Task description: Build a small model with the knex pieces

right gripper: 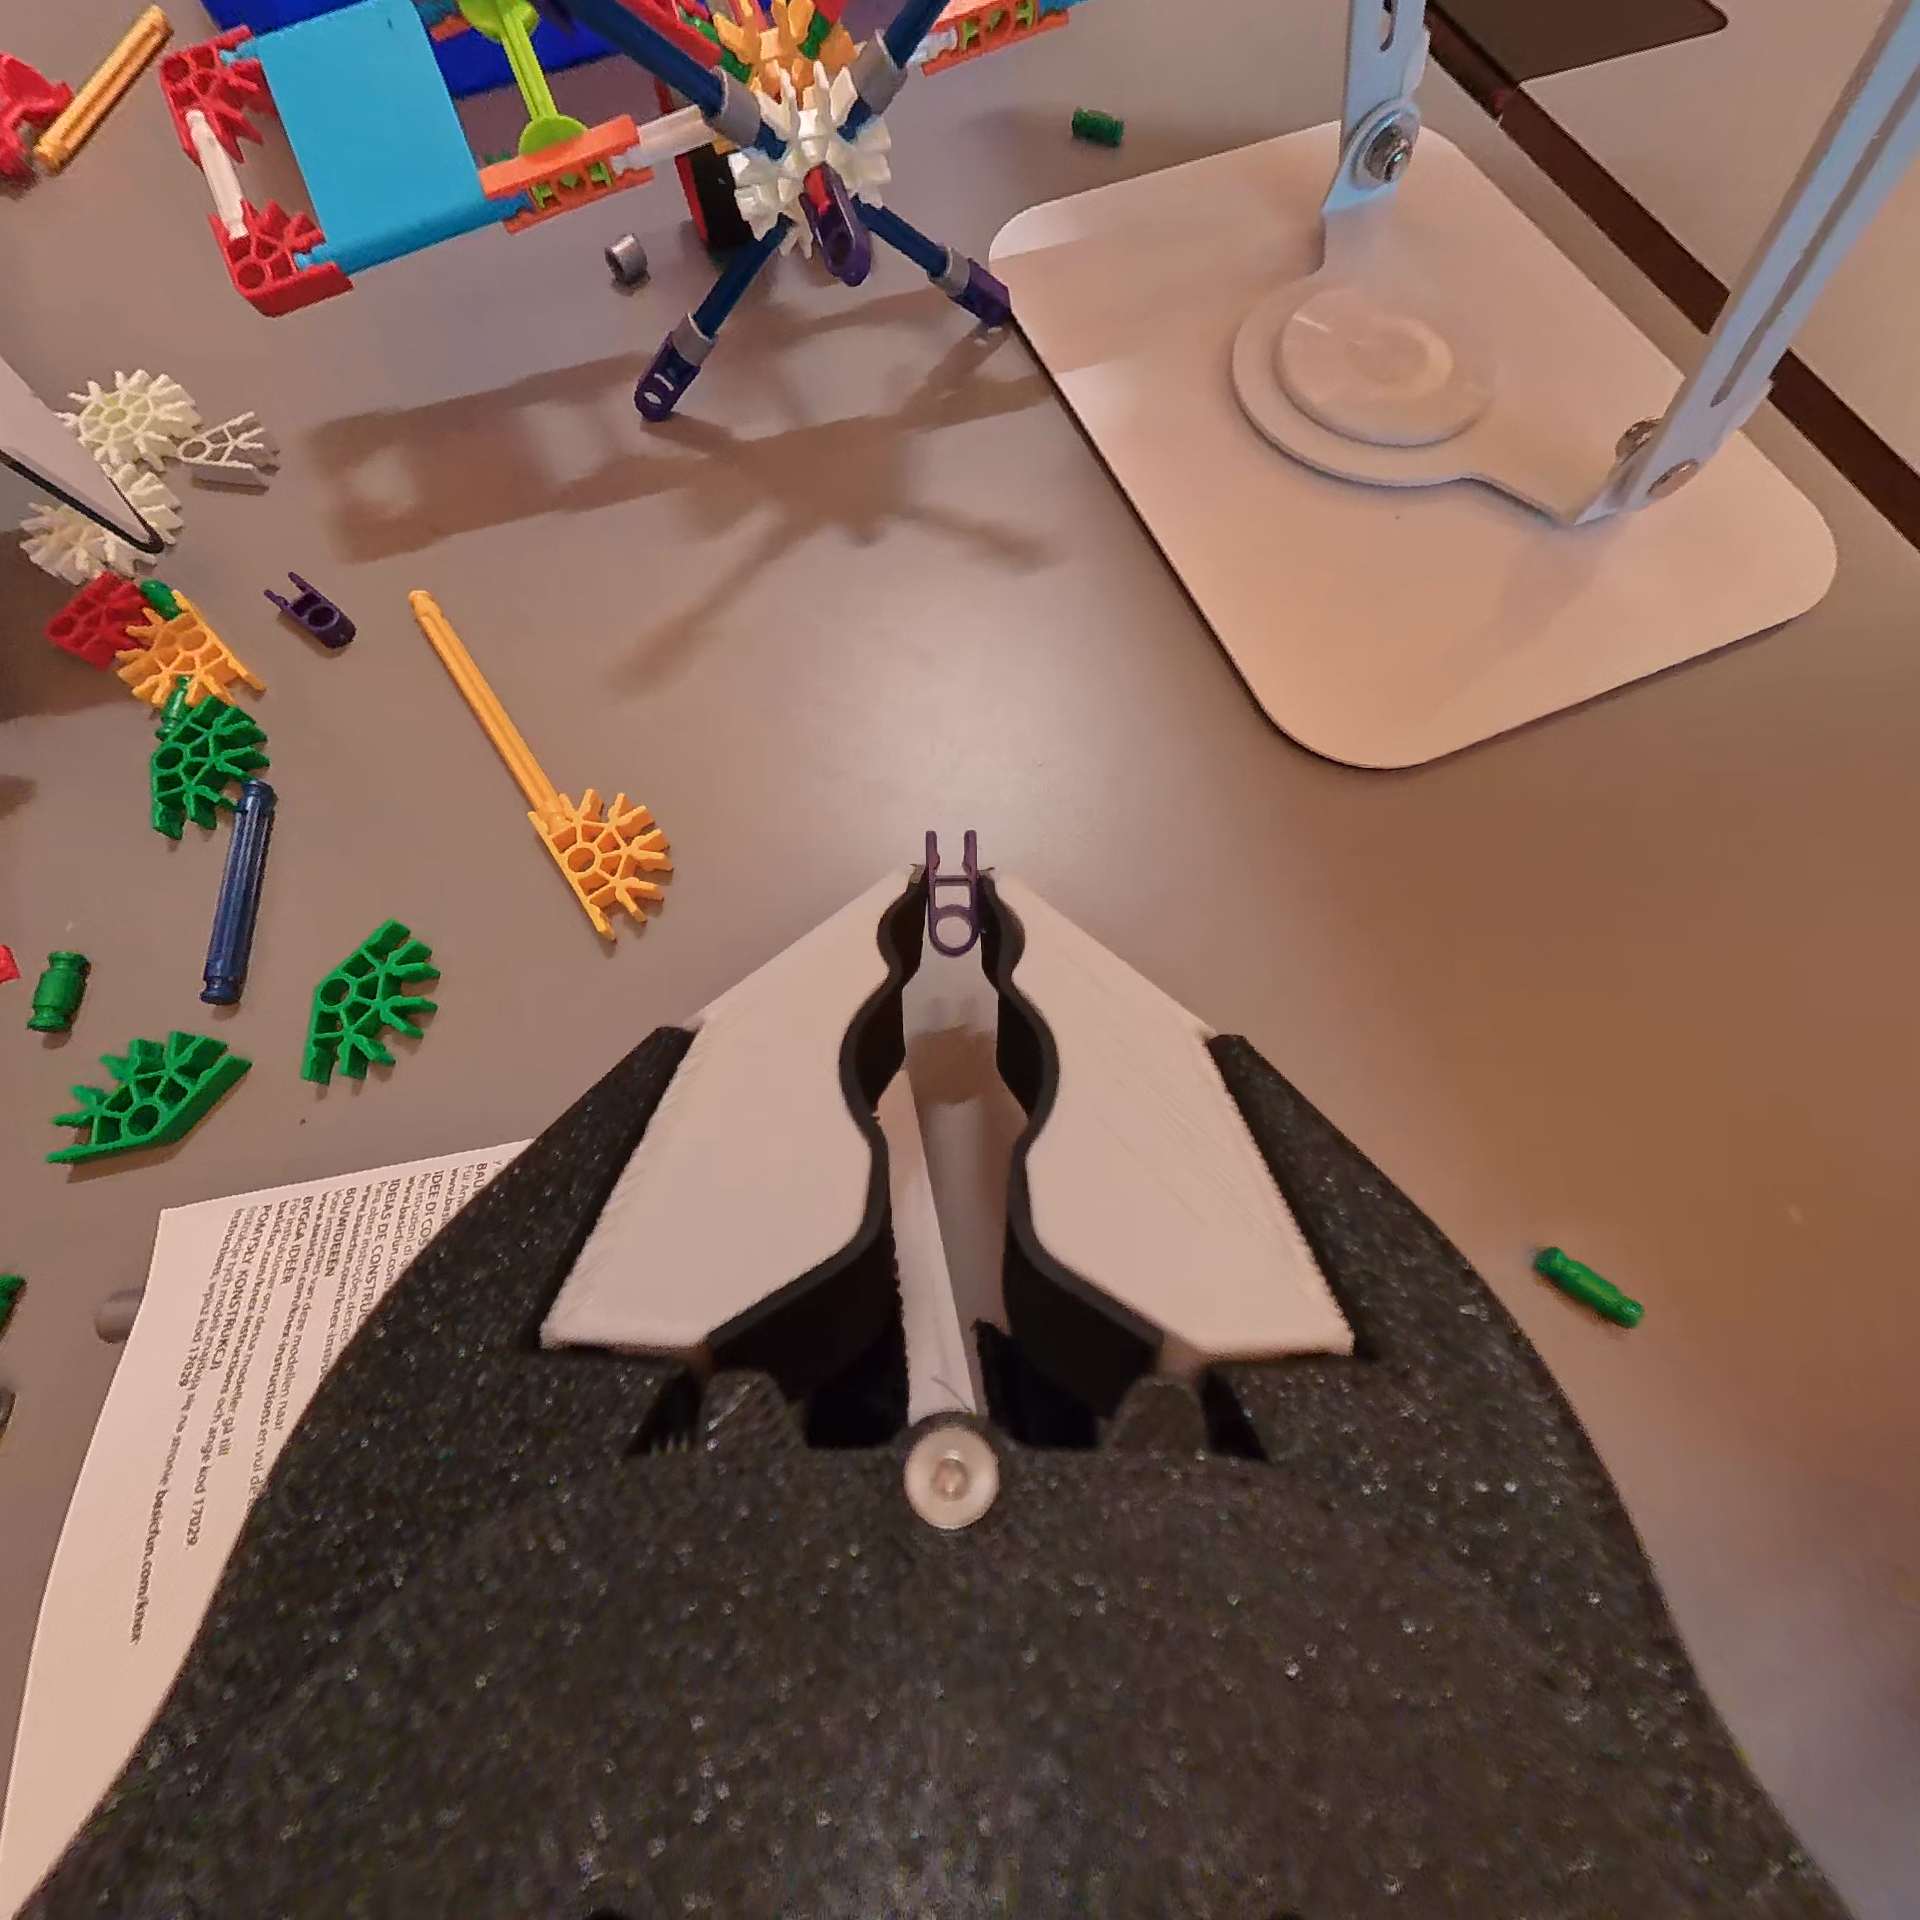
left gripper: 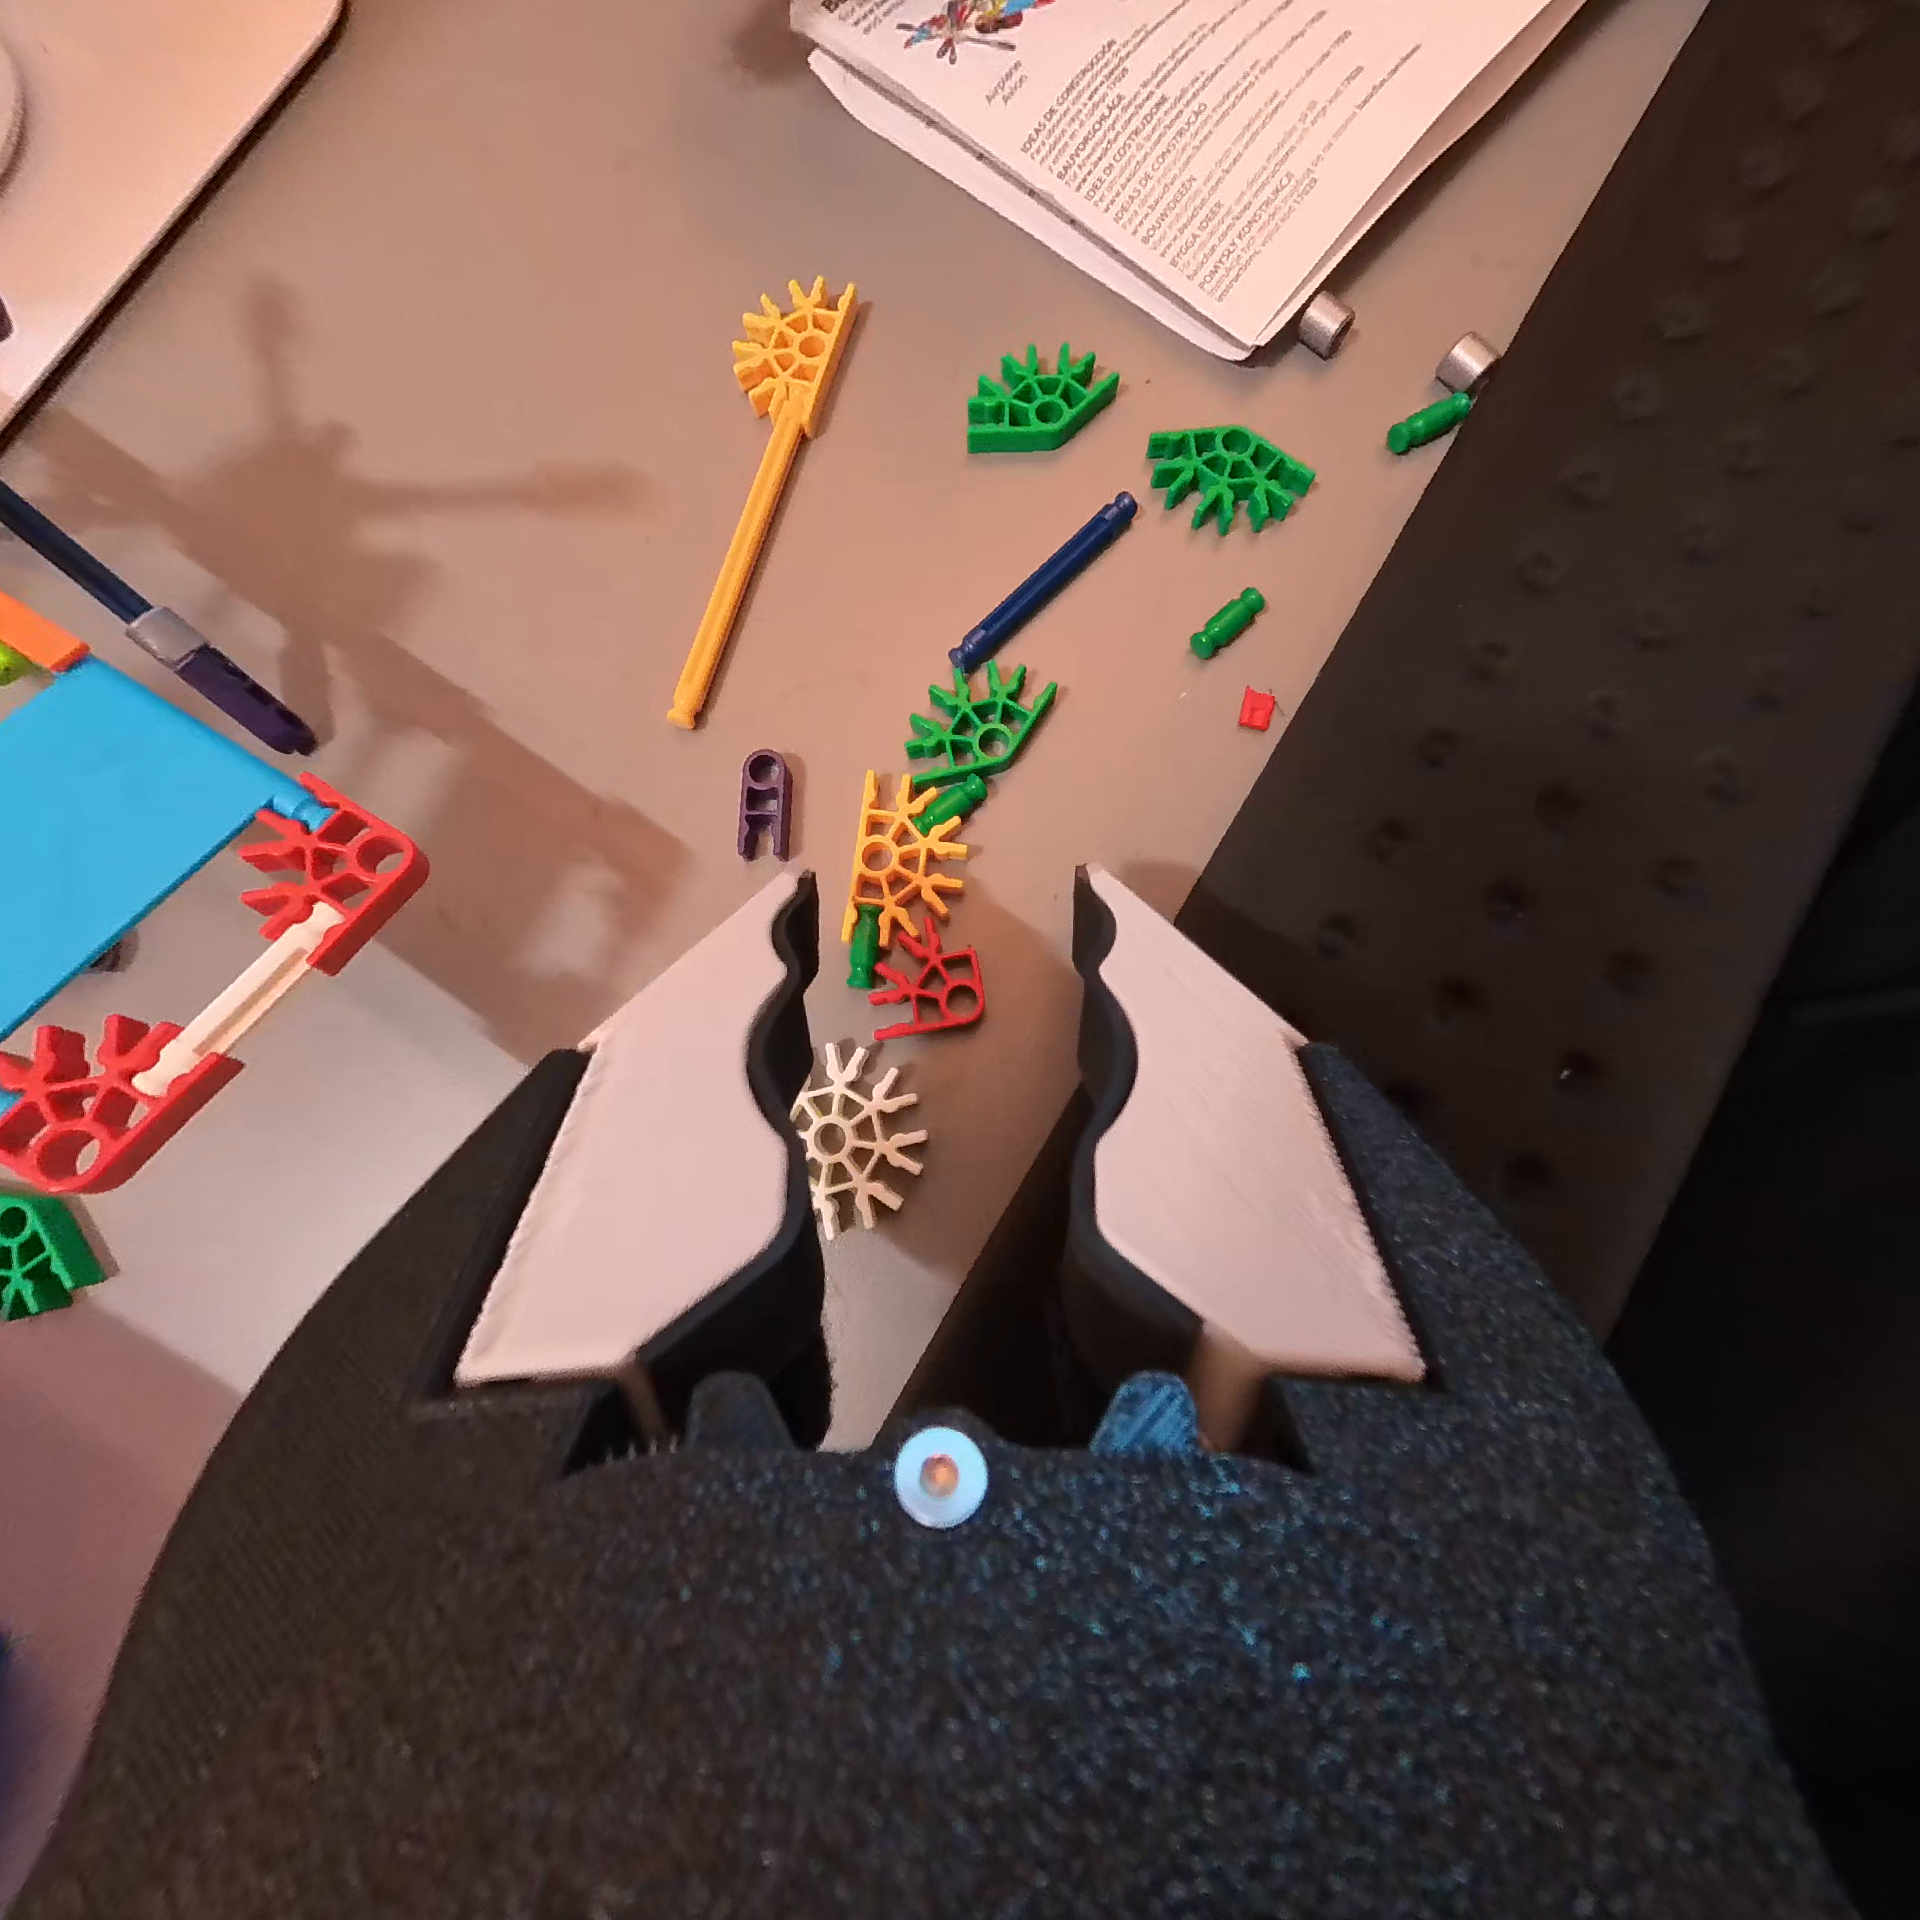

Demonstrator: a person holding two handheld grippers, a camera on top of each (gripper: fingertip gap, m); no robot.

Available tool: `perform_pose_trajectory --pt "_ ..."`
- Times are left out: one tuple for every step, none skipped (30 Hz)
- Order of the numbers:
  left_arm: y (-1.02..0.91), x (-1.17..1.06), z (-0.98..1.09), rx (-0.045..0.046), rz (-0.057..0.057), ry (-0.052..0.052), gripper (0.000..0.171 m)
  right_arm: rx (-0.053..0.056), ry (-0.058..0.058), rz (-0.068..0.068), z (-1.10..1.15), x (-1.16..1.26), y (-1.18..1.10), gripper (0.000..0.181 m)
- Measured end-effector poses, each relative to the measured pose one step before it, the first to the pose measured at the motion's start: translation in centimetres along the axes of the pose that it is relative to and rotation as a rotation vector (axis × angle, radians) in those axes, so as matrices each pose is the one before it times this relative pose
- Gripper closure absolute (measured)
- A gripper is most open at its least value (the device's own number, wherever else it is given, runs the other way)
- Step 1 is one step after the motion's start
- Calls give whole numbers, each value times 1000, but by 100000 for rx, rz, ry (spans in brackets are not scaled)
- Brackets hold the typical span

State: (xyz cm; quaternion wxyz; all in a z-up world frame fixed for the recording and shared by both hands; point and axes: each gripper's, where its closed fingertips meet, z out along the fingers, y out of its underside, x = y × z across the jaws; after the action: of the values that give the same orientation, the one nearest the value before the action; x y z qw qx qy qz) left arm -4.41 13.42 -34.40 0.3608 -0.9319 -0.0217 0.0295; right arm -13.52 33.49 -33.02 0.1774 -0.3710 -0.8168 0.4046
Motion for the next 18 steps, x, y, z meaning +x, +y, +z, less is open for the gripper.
perform_pose_trajectory --pt "38 -78 22 -236 30 -275 123 -576 -508 -39 98 -108 113 172" --pt "8 -35 12 -64 -10 -52 123 -520 -430 -69 90 -81 88 172" --pt "-19 2 7 -22 -64 189 123 -624 -516 22 94 -106 106 172" --pt "-11 -40 -1 -26 90 -98 123 -855 -715 119 90 -118 140 172" --pt "9 -53 -11 -169 65 -207 123 -1140 -856 281 101 -141 204 172" --pt "-1 -20 -23 -38 13 -52 123 -1545 -1023 493 132 -148 285 172" --pt "-23 3 -51 83 26 62 123 -1479 -709 378 133 -101 277 172" --pt "-25 -37 -103 69 102 -299 123 -824 -118 42 123 -21 182 171" --pt "-24 -74 -188 95 367 -527 123 -766 -496 218 101 -74 142 171" --pt "-41 -108 -277 294 257 -537 123 -741 -1089 319 82 -165 115 171" --pt "-97 -177 -370 781 -203 -665 123 -870 -1141 238 73 -179 133 171" --pt "-107 -287 -476 958 -626 -985 122 -849 -312 -57 77 -83 132 169" --pt "-84 -358 -576 1069 -508 -1162 122 -474 284 -349 59 -2 82 166" --pt "-78 -470 -695 1084 -457 -1485 122 -349 -166 -481 18 -80 44 165" --pt "-89 -644 -820 1194 -628 -2309 122 78 145 -552 -75 -54 -62 164" --pt "-85 -660 -912 1370 -607 -2130 121 501 686 -341 -171 43 -171 163" --pt "-81 -328 -899 1443 -536 -214 120 685 699 -423 -247 18 -249 163" --pt "-77 -151 -813 1591 -532 474 120 744 615 -1065 -346 -64 -306 162"
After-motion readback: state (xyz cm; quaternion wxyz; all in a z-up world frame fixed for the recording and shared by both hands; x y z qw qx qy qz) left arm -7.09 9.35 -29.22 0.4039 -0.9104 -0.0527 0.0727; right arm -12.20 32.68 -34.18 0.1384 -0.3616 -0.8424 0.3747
